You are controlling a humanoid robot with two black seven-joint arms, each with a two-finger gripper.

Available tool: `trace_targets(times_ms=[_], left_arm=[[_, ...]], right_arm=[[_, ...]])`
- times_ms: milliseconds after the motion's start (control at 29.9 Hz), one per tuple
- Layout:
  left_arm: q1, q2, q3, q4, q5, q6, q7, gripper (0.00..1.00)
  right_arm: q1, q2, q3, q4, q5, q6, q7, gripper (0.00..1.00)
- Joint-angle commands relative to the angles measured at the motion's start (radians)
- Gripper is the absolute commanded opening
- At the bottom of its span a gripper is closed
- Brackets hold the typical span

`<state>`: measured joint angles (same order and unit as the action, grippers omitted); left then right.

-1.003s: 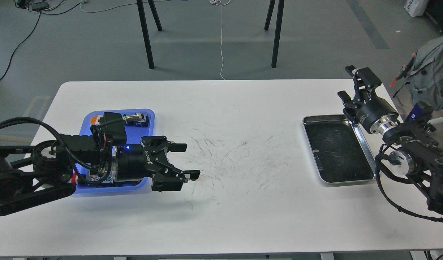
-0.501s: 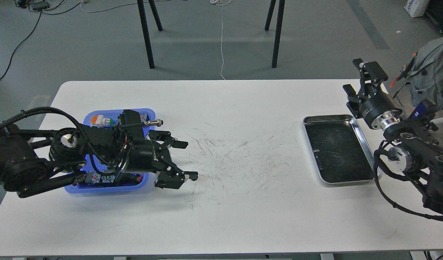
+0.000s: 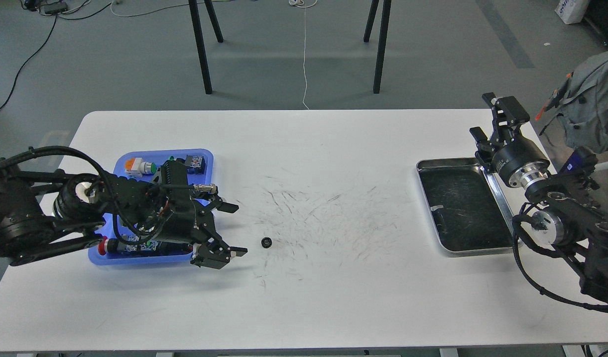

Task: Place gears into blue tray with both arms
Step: 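Reach the left gripper from the blue tray toward the black gear, then close the left gripper around the black gear on the table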

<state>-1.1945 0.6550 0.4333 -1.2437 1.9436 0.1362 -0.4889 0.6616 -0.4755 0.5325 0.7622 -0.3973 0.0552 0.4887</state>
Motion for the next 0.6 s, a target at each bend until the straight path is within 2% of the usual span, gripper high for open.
trace_targets(times_ms=[0, 568], left_arm=[[-0.011, 0.006, 0.022, 0.009, 0.003, -0.001, 0.000, 1.00], [-0.056, -0.121, 0.114, 0.063, -0.006, 0.002, 0.000, 1.00]], right_arm=[[-0.002, 0.000, 0.000, -0.001, 0.000, 0.000, 0.000, 0.92], [-0.002, 0.020, 0.000, -0.006, -0.002, -0.005, 0.000, 0.92]])
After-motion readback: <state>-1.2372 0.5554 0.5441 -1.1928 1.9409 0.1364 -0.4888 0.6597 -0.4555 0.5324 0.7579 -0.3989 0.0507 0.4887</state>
